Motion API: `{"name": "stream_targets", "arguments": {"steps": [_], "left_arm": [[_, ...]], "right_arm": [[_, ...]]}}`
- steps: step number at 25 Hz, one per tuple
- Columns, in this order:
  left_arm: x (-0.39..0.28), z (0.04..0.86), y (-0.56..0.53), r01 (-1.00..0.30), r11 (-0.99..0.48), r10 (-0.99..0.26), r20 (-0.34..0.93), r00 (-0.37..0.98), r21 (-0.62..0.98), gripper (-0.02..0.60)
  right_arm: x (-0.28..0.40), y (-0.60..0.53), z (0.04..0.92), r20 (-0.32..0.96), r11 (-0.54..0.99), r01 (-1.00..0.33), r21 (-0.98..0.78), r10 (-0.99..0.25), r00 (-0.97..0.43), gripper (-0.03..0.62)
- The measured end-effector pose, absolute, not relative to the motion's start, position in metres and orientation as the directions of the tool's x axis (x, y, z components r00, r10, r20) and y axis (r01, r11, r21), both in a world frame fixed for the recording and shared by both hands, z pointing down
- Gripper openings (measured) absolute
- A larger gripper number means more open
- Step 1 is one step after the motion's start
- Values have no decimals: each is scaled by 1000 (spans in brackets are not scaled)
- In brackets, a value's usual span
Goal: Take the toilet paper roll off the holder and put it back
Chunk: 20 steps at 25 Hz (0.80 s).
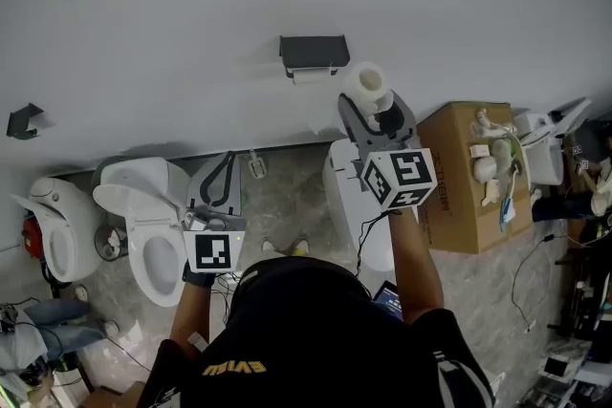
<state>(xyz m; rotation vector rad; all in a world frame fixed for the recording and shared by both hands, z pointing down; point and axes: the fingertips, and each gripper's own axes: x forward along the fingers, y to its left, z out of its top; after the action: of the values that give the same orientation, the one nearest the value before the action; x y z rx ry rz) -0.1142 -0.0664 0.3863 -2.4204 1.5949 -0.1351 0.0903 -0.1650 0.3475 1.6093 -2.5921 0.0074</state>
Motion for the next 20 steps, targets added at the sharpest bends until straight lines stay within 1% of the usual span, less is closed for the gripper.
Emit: {"name": "stream_targets", "arguments": {"steps": [2, 3, 9, 13, 16, 20], "left_arm": [[-117, 391, -71, -921, -354, -929, -51, 366, -162, 12], [-117, 392, -73, -924, -351, -931, -50, 362, -148, 12], [-115, 389, -75, -924, -358, -927, -66, 369, -132, 12], [-115, 393, -76, -923, -362, -927, -55, 372, -133, 12], [-117, 395, -76, -929, -357, -931, -50, 363, -101, 12], [-120, 396, -74, -925, -360, -930, -39, 367, -121, 12]], "right_arm": [[87, -176, 348, 78, 442, -896, 35, -895, -439, 264], [85, -181, 349, 78, 441, -897, 34, -896, -437, 264], [72, -208, 355, 83, 449, -891, 72, -893, -443, 264], [65, -225, 366, 93, 441, -892, 95, -897, -433, 264], [65, -238, 373, 100, 431, -897, 98, -901, -422, 264], [68, -255, 378, 107, 417, -904, 99, -907, -407, 264]]}}
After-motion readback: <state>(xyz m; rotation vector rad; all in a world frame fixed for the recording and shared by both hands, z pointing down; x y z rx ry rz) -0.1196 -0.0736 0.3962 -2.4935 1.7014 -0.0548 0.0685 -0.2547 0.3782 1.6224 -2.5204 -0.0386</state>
